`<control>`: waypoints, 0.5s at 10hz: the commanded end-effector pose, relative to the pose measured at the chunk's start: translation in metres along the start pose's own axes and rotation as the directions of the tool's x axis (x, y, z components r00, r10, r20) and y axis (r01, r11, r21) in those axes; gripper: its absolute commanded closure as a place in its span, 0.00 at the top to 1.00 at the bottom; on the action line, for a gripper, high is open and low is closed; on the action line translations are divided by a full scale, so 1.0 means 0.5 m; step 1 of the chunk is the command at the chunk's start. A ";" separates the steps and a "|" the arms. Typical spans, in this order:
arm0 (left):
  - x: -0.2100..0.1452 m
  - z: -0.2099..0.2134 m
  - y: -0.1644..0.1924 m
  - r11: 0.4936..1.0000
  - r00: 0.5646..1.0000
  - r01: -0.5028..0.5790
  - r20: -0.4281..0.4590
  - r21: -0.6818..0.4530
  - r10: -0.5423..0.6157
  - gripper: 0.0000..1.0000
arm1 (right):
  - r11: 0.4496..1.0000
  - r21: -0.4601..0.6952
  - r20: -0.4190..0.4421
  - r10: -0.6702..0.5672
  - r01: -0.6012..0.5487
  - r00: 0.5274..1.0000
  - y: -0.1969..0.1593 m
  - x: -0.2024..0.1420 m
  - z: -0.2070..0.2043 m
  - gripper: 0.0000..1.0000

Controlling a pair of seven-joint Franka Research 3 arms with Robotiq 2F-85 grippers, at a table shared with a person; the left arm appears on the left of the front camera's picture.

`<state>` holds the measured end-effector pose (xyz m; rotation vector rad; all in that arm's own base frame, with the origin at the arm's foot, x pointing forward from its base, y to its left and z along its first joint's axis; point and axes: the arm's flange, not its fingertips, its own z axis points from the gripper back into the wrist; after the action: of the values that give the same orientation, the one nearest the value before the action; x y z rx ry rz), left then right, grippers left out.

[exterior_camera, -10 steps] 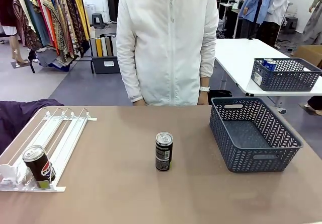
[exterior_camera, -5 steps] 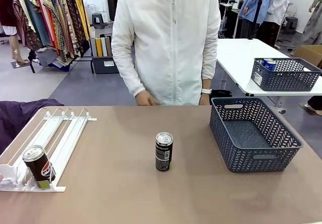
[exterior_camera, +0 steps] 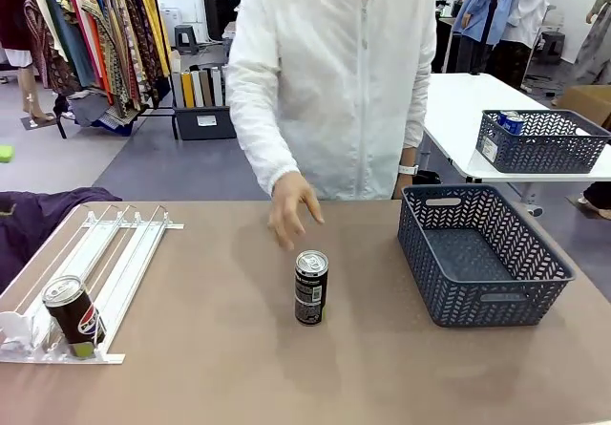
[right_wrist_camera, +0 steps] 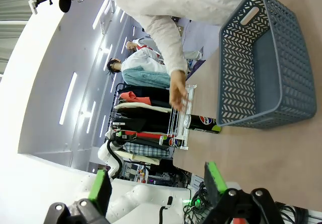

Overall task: Retrieve and store the cans from the dispenser.
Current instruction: Pick up one can from the Automatic Can Dispenser and place it in the middle of the table.

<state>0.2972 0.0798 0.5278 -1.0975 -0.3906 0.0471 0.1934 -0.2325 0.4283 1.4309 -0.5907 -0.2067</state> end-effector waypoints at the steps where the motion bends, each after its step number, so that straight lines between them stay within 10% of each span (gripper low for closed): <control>1: -0.018 -0.053 -0.091 0.950 0.996 0.068 -0.083 0.304 -0.045 1.00 | 1.000 0.017 0.016 0.025 -0.025 1.000 0.005 0.005 -0.005 1.00; 2: -0.037 -0.093 -0.113 0.769 0.964 0.254 -0.217 0.587 -0.153 1.00 | 1.000 0.017 0.016 0.025 -0.025 1.000 0.005 0.005 -0.005 1.00; 4: -0.066 -0.167 -0.128 0.481 0.880 0.472 -0.430 0.739 -0.202 1.00 | 1.000 0.017 0.016 0.025 -0.025 1.000 0.005 0.005 -0.005 1.00; 5: -0.067 -0.190 -0.128 0.441 0.866 0.493 -0.469 0.750 -0.172 1.00 | 1.000 0.017 0.016 0.025 -0.025 1.000 0.005 0.005 -0.005 1.00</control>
<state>0.2831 -0.0399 0.5485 -0.2801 -0.3081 -0.1909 0.1934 -0.2325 0.4284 1.4309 -0.5907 -0.2064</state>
